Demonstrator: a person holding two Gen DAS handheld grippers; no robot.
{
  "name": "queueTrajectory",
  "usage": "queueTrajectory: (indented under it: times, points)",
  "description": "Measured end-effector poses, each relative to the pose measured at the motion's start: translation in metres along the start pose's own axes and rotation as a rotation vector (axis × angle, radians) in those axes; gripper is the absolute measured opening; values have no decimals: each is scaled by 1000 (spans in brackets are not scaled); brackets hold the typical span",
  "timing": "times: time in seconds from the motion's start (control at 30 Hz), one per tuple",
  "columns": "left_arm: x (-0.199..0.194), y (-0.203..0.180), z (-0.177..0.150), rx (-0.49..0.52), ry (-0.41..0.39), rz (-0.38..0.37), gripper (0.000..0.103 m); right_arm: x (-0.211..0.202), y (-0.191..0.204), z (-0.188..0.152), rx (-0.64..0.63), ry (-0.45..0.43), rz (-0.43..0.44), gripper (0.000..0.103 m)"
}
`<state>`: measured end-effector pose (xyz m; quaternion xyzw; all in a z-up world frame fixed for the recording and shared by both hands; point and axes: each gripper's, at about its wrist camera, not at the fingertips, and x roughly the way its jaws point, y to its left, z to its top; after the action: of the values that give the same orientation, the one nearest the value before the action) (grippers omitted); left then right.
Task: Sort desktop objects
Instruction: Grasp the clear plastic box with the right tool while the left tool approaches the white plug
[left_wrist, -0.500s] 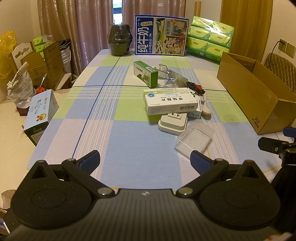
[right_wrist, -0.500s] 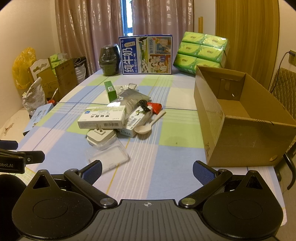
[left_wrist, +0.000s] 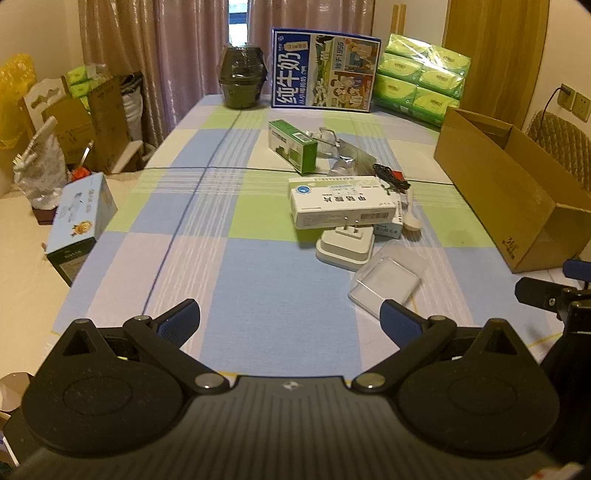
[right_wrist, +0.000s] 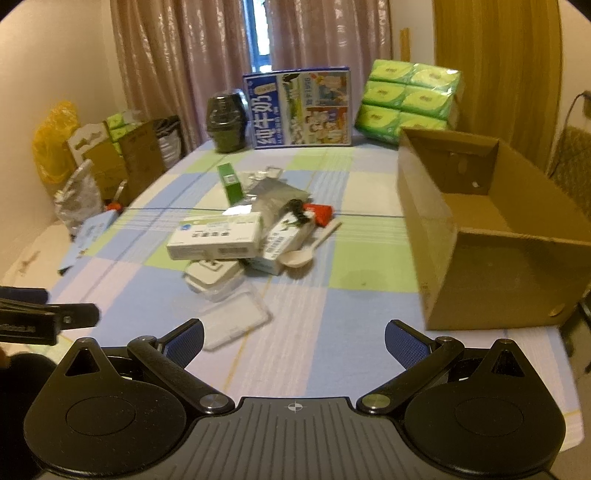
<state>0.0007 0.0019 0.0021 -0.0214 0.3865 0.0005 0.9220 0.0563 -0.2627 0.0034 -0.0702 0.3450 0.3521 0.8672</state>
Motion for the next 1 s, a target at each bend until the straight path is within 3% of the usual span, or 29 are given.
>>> queueTrajectory:
  times: [0.27, 0.37, 0.47, 0.7, 1.0]
  points:
    - [-5, 5, 9, 56, -3, -31, 102, -9, 14, 6, -68, -42, 85, 101]
    - [-3, 10, 16, 96, -17, -36, 102, -2, 21, 13, -96, -5, 150, 101]
    - [1, 18, 27, 110, -33, -31, 102, 4, 28, 17, -144, -15, 132, 101]
    - [21, 29, 47, 102, -56, -44, 102, 44, 36, 17, -249, 30, 154, 101]
    - [72, 40, 50, 62, -38, -68, 102, 108, 44, 11, -330, 104, 210, 101]
